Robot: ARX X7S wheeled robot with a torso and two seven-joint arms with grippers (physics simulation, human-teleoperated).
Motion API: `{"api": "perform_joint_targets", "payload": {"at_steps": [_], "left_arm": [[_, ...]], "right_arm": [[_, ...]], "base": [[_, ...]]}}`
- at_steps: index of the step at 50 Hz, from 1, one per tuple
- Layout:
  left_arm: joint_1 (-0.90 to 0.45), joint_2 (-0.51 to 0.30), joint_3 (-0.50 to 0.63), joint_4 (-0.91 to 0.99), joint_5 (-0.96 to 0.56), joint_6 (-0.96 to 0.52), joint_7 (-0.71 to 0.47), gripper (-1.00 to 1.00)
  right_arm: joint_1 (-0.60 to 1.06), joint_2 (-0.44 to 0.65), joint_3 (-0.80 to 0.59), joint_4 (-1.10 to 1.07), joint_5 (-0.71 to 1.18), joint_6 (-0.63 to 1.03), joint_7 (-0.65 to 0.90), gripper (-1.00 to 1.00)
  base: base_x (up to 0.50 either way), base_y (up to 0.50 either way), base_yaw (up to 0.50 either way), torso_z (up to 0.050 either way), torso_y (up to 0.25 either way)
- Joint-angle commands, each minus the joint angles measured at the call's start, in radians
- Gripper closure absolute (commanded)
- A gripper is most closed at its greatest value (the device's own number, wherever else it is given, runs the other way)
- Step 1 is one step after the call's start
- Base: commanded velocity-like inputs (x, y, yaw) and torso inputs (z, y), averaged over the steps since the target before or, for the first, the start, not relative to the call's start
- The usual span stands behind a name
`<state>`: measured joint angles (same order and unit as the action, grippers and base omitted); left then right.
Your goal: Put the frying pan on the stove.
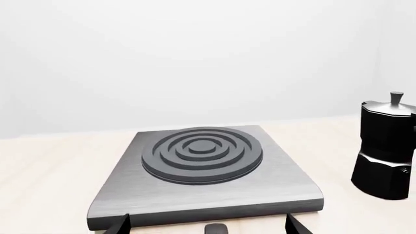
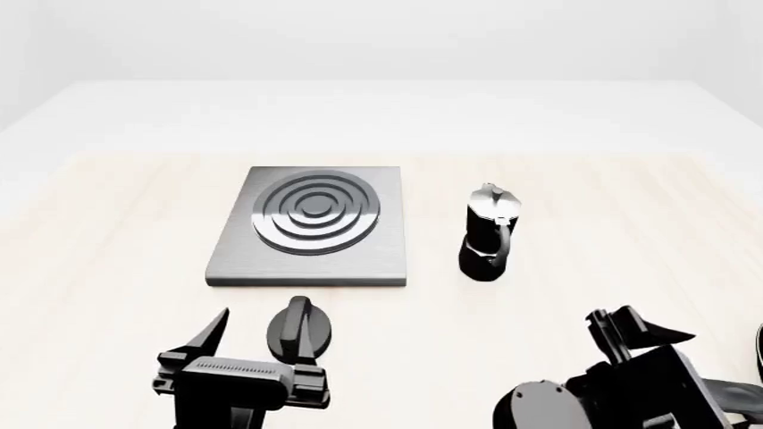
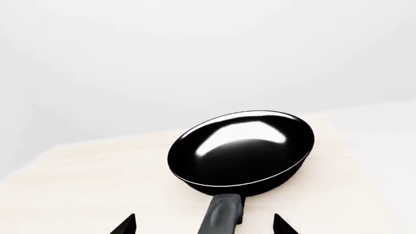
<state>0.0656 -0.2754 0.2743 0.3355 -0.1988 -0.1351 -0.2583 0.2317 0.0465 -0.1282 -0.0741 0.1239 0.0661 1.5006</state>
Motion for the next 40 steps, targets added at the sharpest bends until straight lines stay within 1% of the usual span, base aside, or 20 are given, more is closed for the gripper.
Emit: {"api": "perform_joint_targets", "payload": {"at_steps": [1, 27, 40], "left_arm": [[-0.002, -0.002, 0.004, -0.008, -0.004, 0.006, -0.002, -1.00], [-0.007, -0.006, 0.011, -0.023, -0.019, 0.018, -0.006, -1.00], [-0.015, -0.008, 0.021, -0.015, -0.017, 0.006, -0.013, -1.00]], "right_arm": [[0.043, -0.003, 0.005, 0.043, -0.012, 0.025, 0.021, -1.00], [0.121, 0.021, 0.031, 0.089, -0.012, 0.122, -0.002, -1.00], [0.087, 0.030, 0.076, 0.105, 0.031, 0.083, -0.023, -1.00]], "base": [[0.00, 0.00, 0.00, 0.000, 0.000], [0.00, 0.00, 0.00, 0.000, 0.000], [0.00, 0.00, 0.00, 0.000, 0.000]]}}
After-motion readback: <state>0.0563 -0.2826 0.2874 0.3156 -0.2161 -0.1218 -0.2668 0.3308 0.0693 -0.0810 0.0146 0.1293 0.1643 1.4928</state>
